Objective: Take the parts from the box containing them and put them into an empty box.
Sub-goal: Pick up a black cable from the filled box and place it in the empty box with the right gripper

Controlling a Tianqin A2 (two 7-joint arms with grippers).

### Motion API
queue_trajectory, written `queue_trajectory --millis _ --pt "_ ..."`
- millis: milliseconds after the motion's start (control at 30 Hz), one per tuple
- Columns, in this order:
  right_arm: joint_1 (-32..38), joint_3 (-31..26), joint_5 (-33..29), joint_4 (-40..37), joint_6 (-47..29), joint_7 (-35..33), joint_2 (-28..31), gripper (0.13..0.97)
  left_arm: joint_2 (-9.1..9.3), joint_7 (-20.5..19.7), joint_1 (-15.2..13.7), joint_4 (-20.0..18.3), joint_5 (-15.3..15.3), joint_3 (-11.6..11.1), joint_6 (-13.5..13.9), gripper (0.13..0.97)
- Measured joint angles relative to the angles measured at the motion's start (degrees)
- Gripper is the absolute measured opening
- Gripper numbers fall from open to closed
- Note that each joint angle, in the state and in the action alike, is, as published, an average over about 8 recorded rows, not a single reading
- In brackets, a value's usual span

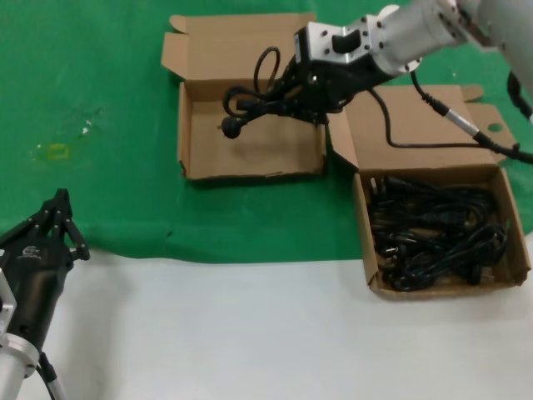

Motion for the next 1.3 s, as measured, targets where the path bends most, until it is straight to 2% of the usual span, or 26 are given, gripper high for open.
queue_trajectory --millis 267,900,1300 --pt "-2.8 -4.6 5.4 1.8 3.4 -0.3 -0.5 0.214 0.00 0.0 0.0 0.0 0.0 0.0 0.0 0.144" --pt "-5.5 -23.5 25.7 4.9 8.7 -0.5 -0.5 0.214 0.00 0.0 0.0 0.0 0.0 0.0 0.0 0.144" --pt "-7.4 -30.7 33.0 7.9 11.7 -0.4 -0.5 0.213 0.00 0.0 0.0 0.0 0.0 0.0 0.0 0.144"
